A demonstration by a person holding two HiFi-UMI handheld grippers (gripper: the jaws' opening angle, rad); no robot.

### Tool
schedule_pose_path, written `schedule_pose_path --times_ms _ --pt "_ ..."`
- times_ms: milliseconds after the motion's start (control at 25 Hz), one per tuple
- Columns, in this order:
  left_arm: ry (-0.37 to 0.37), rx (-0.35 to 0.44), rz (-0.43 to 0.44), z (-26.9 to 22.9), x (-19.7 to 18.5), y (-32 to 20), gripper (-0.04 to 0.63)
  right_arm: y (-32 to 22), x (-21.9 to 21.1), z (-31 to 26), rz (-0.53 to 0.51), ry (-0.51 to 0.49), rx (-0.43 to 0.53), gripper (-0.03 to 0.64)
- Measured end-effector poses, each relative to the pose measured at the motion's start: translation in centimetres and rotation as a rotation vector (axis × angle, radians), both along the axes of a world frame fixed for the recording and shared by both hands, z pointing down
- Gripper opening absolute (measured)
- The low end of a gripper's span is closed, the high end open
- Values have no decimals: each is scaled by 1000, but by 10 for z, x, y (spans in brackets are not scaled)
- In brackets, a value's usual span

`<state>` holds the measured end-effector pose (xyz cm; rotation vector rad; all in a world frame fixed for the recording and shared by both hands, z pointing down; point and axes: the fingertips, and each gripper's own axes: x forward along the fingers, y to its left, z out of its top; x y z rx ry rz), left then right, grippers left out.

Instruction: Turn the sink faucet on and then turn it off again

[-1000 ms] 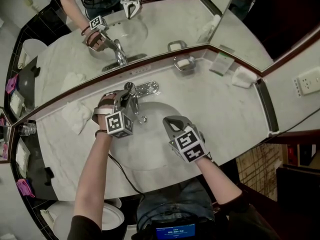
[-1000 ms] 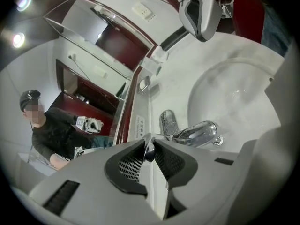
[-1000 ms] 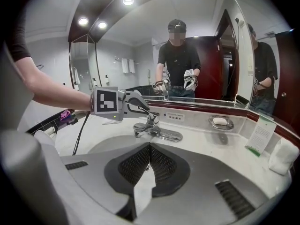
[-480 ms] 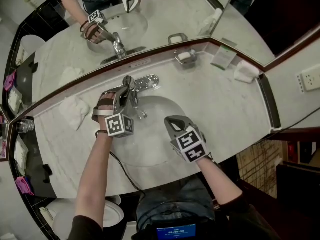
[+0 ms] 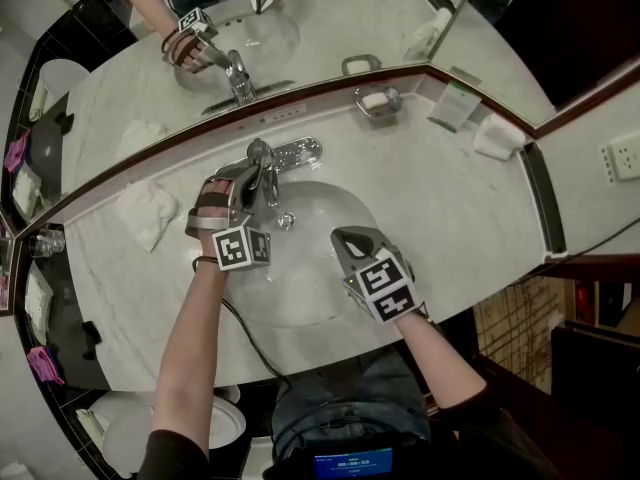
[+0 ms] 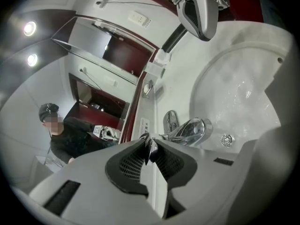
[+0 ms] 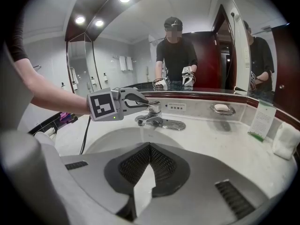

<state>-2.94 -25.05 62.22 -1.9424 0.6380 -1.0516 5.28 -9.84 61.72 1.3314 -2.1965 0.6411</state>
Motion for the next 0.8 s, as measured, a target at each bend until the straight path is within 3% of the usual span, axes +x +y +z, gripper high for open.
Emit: schedule_pose_path --times_ms 800 --pt "42 79 -39 8 -3 7 54 2 -3 1 3 4 4 22"
